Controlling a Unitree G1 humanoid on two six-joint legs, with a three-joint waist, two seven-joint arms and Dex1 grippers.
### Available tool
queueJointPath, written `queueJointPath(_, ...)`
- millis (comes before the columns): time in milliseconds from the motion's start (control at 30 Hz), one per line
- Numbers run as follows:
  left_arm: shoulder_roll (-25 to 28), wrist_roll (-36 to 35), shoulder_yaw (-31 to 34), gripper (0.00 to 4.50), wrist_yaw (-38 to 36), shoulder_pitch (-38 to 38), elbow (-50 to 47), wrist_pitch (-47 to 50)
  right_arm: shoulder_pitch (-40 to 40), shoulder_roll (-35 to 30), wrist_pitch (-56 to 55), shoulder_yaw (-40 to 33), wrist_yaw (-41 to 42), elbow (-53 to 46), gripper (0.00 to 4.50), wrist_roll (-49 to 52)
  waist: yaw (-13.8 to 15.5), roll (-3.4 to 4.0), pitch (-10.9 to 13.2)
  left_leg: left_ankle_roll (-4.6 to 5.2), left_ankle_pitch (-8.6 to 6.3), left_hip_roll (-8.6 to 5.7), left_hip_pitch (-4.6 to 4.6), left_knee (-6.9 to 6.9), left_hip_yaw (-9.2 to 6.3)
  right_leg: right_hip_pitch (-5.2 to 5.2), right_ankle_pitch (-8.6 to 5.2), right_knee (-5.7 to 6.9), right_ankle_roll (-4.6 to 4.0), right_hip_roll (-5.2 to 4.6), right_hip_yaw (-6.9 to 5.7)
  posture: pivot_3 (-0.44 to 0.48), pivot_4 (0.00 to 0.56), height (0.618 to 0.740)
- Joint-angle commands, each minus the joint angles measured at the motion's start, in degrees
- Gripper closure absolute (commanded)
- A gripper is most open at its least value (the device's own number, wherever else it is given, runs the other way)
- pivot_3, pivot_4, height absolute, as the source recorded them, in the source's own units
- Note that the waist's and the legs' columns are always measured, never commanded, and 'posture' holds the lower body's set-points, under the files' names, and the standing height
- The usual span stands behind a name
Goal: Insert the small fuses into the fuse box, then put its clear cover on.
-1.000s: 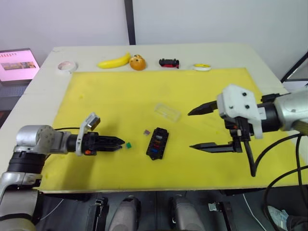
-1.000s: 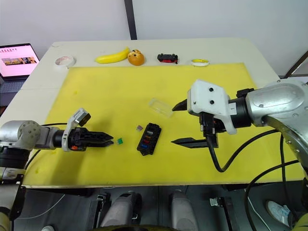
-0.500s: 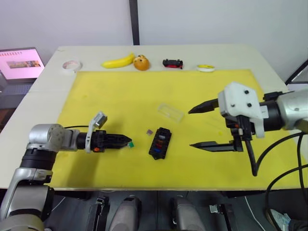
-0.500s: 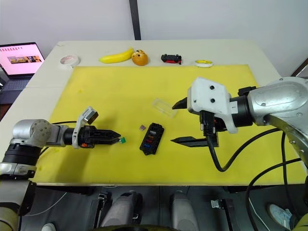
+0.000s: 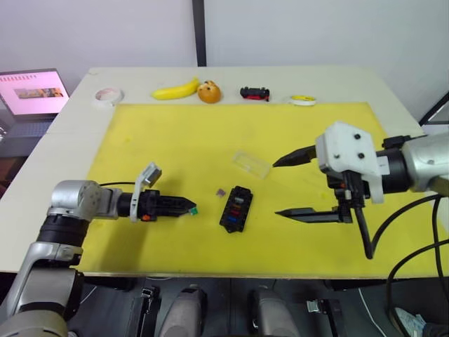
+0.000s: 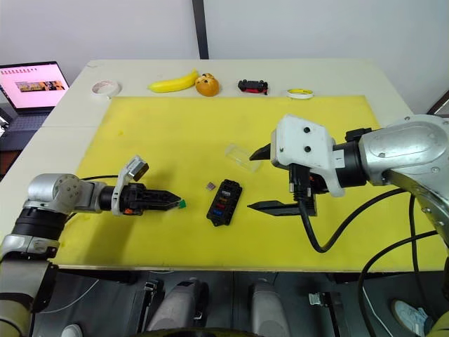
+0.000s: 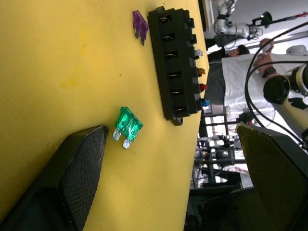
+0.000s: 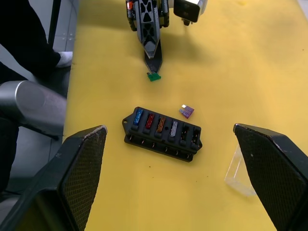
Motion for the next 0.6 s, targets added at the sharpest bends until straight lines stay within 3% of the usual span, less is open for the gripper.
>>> queueJointPath(33,-1.86,1.53,-1.33,0.91,1.41,0.9,1.03,-1.62,-0.74,-0.92,0.04,-0.8,-0.55,-1.16,0.0,0.57,-0.03,0.0,0.0,0.0,0.0,-0.01,0.0,0.0,0.0,0.01,0.0,-0.01,0.0,-0.01,0.0,0.0,0.15,0.74)
queueJointPath(200,-2.24,2.65,-1.4,3.58,1.7,1.76,1.17,-2.92,-0.6,-0.86,0.14,-0.8,-0.7,-1.51,0.0,0.81,-0.16,0.0,0.0,0.02,-0.01,-0.01,-0.01,0.0,0.0,0.0,0.0,-0.04,0.01,-0.02,-0.01,0.0,0.15,0.74)
queueJointPath(267,-2.11,3.13,-1.25,4.4,1.8,2.21,1.54,-3.63,-0.44,-0.77,0.12,-0.77,-0.78,-1.64,0.0,0.91,-0.19,0.02,-0.01,0.02,-0.02,0.0,0.0,-0.01,0.0,-0.01,-0.01,-0.04,0.02,-0.02,-0.01,0.0,0.15,0.74)
queueJointPath(433,-0.95,2.95,0.03,4.4,1.53,3.38,1.08,-4.19,0.12,-0.44,0.23,-0.84,-1.23,-2.0,0.0,1.35,-0.35,0.04,-0.02,0.02,-0.01,0.04,0.02,-0.02,0.0,-0.01,-0.01,-0.04,0.02,0.02,-0.01,0.0,0.15,0.74)
queueJointPath(600,0.02,-1.15,6.43,4.4,1.76,3.41,-4.11,-3.9,2.18,3.5,2.82,-2.02,-5.74,-1.09,0.0,4.72,-0.75,0.0,-0.01,0.02,-0.01,0.1,0.02,-0.03,0.0,-0.02,-0.01,-0.04,0.02,0.04,-0.01,0.0,0.15,0.74)
